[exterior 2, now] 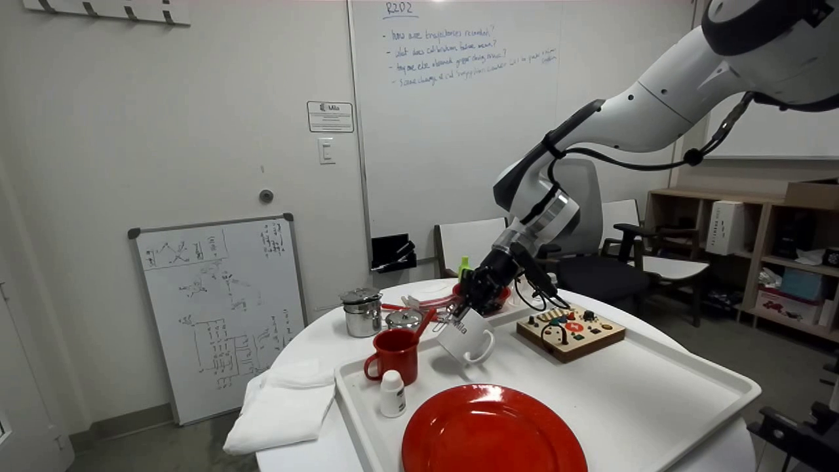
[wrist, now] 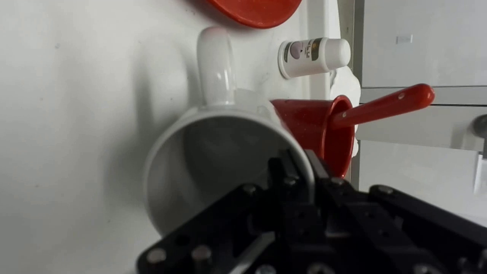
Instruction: Tip the white mug over
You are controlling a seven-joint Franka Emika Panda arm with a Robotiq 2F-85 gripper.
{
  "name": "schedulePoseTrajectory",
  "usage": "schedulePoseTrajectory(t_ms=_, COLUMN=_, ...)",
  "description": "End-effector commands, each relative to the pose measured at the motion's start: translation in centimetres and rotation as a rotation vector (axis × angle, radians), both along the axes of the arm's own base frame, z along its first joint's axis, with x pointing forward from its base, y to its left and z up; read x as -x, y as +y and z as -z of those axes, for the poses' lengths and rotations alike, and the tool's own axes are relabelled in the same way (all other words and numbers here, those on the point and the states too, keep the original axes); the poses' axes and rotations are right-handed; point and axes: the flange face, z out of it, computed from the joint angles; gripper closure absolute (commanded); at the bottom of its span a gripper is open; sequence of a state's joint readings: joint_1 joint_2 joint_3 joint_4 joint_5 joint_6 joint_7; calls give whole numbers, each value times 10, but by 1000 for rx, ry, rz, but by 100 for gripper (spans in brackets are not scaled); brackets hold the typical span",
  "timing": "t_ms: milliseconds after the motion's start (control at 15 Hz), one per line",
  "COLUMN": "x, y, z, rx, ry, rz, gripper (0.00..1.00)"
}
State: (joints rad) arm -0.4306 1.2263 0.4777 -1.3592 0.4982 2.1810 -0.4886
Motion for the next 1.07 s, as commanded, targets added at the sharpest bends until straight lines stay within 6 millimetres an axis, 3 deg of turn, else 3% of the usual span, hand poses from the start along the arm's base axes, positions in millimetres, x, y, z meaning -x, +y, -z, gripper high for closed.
schedulePoseTrajectory(t_ms=0, x=-3, y=5, z=28, rx=-8, ry=58, rz=8, gripper=98)
schedulePoseTrajectory(t_ms=400, x=-5, y=-1, z=42, rx=-74, ry=129, rz=60, gripper=98)
schedulePoseTrajectory(t_ms=1000, x=15, y=-1, z=80, rx=-305, ry=191, rz=188, gripper=98)
